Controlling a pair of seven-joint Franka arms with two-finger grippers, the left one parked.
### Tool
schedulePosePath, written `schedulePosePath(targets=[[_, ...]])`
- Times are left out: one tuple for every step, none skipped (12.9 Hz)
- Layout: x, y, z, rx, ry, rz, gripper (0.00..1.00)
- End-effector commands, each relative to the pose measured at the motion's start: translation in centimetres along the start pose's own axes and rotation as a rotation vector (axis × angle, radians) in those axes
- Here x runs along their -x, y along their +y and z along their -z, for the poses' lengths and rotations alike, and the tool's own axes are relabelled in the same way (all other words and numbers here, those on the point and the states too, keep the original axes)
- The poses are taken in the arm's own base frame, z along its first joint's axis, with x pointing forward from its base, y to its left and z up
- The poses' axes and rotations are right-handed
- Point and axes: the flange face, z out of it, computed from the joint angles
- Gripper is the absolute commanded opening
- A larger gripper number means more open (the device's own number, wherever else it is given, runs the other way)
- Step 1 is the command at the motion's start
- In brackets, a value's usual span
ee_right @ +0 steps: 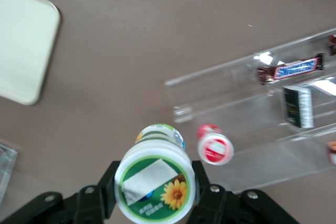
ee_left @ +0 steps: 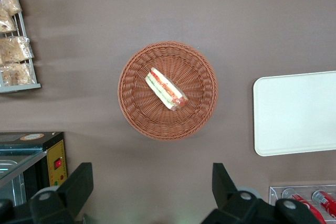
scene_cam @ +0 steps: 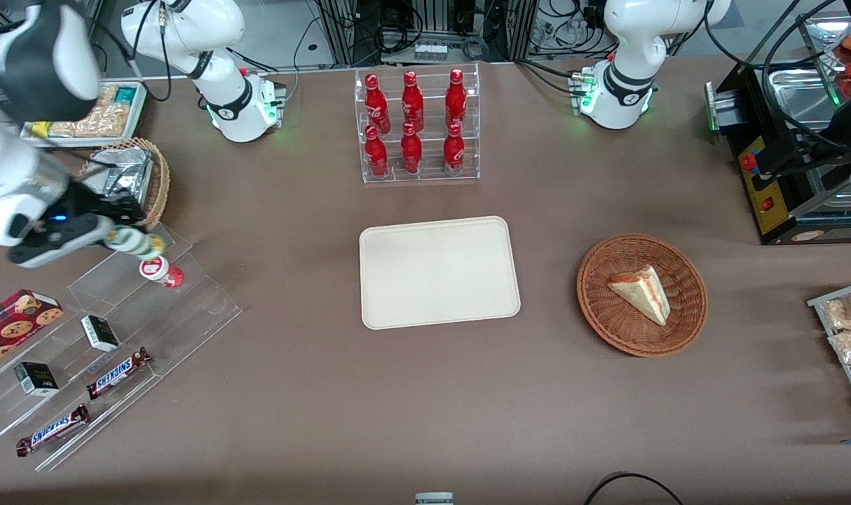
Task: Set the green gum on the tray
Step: 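Close the right gripper on the gum tub and lift it, then carry the gum tub with the right gripper over the beige tray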
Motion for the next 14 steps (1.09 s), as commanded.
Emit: schedulePosePath(targets=[[-5.0, -8.3, -0.4, 0.011, -0.024, -0.107, 0.00], [-6.5, -11.4, -0.9, 0.017, -0.024, -0.156, 0.00], [-8.1, -14.6, -1.6, 0.014, -0.029, -0.224, 0.00], [-9.3, -18.3, -2.9, 0.006, -0.038, -0.283, 0.00], [-10.5, -22.4, -4.1, 0.008, -0.042, -0.311, 0.00], [-12.0, -25.4, -5.0, 0.014, -0.030, -0.336, 0.00], [-13.6, -27.9, -5.9, 0.016, -0.021, -0.369, 0.00], [-14.6, -30.3, -7.5, 0.020, -0.028, -0.389, 0.00], [-15.2, -32.4, -9.3, 0.020, -0.030, -0.396, 0.00], [-15.8, -34.1, -10.9, 0.009, -0.005, -0.408, 0.00], [-16.3, -35.8, -12.8, -0.001, 0.018, -0.434, 0.00], [-16.5, -38.1, -15.7, 0.004, 0.027, -0.435, 0.00], [-16.7, -39.6, -18.4, 0.007, 0.031, -0.433, 0.00], [-16.6, -41.5, -20.9, 0.005, 0.045, -0.445, 0.00]])
